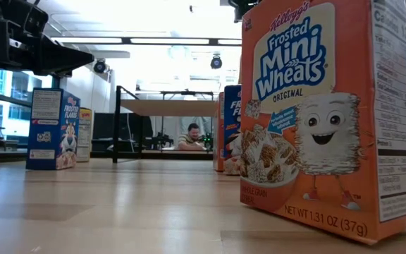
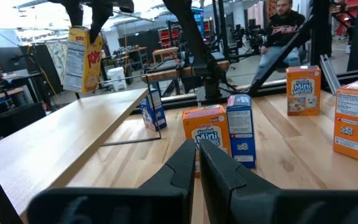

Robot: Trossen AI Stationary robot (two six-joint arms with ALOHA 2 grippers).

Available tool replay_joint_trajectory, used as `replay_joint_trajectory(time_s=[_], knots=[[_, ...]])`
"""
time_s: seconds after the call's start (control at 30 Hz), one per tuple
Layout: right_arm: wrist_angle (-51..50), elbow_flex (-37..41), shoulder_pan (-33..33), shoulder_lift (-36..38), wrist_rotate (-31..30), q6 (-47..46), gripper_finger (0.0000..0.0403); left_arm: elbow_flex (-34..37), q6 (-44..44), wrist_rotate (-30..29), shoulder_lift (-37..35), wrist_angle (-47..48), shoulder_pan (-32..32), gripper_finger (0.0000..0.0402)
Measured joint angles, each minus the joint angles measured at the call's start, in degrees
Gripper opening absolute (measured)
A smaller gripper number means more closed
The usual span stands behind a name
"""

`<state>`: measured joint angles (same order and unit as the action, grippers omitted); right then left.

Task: Stack cereal on shelf
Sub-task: Put the middle yellow cereal box on the shelf

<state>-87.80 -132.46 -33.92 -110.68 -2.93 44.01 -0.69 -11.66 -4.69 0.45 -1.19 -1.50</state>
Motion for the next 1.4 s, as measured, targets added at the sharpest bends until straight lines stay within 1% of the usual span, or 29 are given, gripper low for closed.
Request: replay_joint_trajectory(time_s=[0.3,0.47,0.73,0.87,1.4], knots=[[-1.84,0.15,-0.75,-0.03,0.27,0.67,0.0119,0.0,0.02,0.0,0.02,0.02,0.0,0.0015],[-1.68,0.15,-0.97,-0.2,2.97,1.49,0.0119,0.0,0.0,0.0,0.0,0.01,-0.01,0.0015],[-1.74,0.22,-1.47,-0.32,2.6,1.28,0.0119,0.0,0.02,0.0,0.0,0.0,-0.01,0.0015],[-1.71,0.22,-1.9,-0.34,3.43,1.03,0.0119,0.0,0.02,0.0,0.0,0.0,0.0,0.0015],[-1.72,0.28,-2.26,-2.63,3.41,0.4,0.0119,0.0,0.0,0.0,0.01,0.02,-0.01,0.0015]])
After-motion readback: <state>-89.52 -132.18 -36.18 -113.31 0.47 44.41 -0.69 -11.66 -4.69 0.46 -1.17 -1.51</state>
